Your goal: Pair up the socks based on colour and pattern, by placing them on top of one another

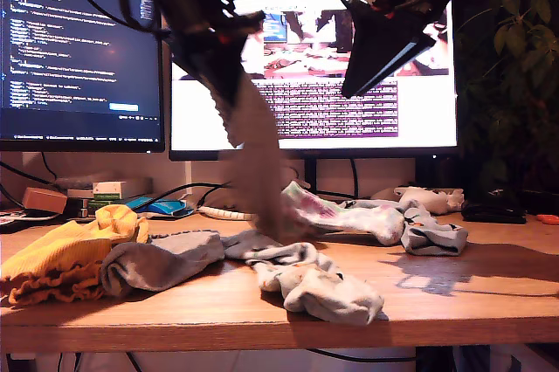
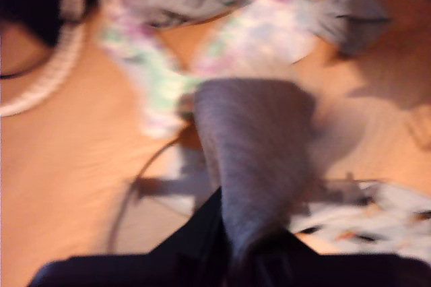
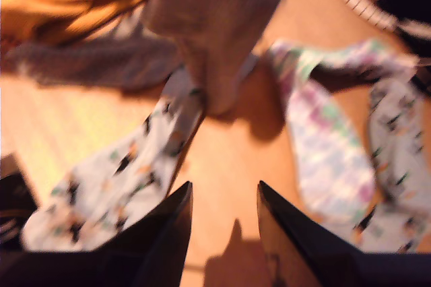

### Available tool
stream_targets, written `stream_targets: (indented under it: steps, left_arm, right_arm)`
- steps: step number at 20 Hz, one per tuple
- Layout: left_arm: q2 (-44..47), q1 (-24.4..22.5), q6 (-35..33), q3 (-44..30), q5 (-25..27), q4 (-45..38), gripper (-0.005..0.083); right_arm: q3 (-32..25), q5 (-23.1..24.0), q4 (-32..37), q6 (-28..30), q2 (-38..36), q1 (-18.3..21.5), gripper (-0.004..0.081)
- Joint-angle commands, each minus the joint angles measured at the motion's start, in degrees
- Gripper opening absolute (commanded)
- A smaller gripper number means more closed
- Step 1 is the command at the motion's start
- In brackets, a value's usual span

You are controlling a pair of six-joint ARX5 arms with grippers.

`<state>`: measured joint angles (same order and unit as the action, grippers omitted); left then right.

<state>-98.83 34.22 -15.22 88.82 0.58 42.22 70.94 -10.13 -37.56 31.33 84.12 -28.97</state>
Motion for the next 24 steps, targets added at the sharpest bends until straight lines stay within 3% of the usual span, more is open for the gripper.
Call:
stream_targets:
  steps: [1, 4, 13, 16, 18, 20, 22, 24]
  left_arm:
    - [-0.83, 0.0, -0.26, 0.55, 0.0, 2.8, -0.0024]
    - [-0.83, 0.02, -0.35, 2.51, 1.53, 8.92, -0.0024]
    - [-0.83, 0.83, 0.04, 15.54, 1.09, 34.21, -0.0024]
    - [-0.83, 0.83, -1.16, 15.63, -0.09, 35.54, -0.0024]
    - [-0.83, 0.85, -10.21, 15.63, -0.37, 35.52, -0.0024]
    - [-1.42, 0.39, -14.19, 15.61, -1.7, 35.32, -0.0024]
    - [-2.21, -1.18, -16.41, 15.39, -5.16, 35.67, -0.0024]
    - [-2.43, -1.2, -18.67, 15.32, -11.8, 35.71, -0.0024]
  right_arm:
    - [0.57, -0.42, -0.28, -0.48, -0.42, -0.26, 0.0244]
    - [0.57, -0.42, 0.15, -1.38, -0.46, -0.09, -0.0017]
    - [0.57, -0.44, 1.2, -1.36, -0.44, -0.09, -0.001]
    - [0.57, -0.44, 1.95, -1.36, -0.44, -0.09, -0.001]
    - [0.55, -0.44, 2.08, -1.36, -0.44, -0.09, -0.001]
    - [0.55, -0.44, 2.19, -1.36, -0.44, -0.09, -0.001]
    - [0.55, -0.44, 2.29, -1.36, -0.44, 0.35, -0.001]
    - [0.55, -0.52, 2.69, -1.36, -0.44, 0.92, -0.001]
